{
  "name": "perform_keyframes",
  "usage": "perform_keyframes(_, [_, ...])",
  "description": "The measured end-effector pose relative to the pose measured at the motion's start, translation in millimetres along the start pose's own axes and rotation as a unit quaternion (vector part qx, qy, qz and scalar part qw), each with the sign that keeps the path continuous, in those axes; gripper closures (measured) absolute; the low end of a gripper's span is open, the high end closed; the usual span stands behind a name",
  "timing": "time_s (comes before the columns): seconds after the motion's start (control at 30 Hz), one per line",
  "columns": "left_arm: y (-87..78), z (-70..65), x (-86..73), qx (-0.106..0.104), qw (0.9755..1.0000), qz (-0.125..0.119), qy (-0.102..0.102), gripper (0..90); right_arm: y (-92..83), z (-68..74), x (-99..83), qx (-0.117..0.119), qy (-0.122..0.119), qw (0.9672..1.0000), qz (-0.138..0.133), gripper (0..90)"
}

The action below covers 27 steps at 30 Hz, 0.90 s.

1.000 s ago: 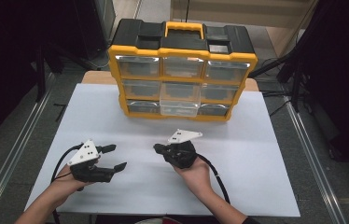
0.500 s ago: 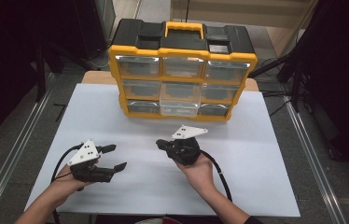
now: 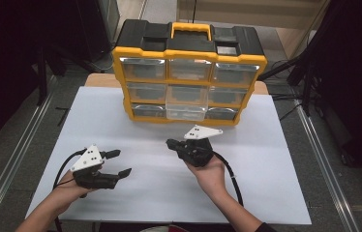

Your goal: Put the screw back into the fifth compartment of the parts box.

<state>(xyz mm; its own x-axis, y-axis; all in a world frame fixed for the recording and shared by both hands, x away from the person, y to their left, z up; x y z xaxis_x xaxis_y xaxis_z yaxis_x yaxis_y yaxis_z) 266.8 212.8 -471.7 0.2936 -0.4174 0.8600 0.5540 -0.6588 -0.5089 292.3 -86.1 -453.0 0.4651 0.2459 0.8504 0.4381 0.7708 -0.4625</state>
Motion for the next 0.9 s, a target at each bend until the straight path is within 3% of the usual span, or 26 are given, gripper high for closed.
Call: perform_keyframes(0.9, [0.2,0.0,-0.2,-0.001,1.0000,0.004,0.002,25.7,-25.0,-8.3,21.4,-0.020,-0.002,0.9993,-0.030,88.7])
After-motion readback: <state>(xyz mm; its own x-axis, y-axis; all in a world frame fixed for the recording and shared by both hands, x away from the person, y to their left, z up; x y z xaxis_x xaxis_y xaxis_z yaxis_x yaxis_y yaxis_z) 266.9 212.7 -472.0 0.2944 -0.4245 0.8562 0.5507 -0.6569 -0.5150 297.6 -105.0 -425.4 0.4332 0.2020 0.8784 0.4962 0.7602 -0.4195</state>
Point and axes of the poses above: each handheld gripper's, and its own axes: y roughly forward along the jaws, x roughly out of its top, z roughly to its left, the point moved 2 cm from there along y, roughly forward along the jaws, and after that the axes turned 7 degrees about x, right-handed, at the moved point
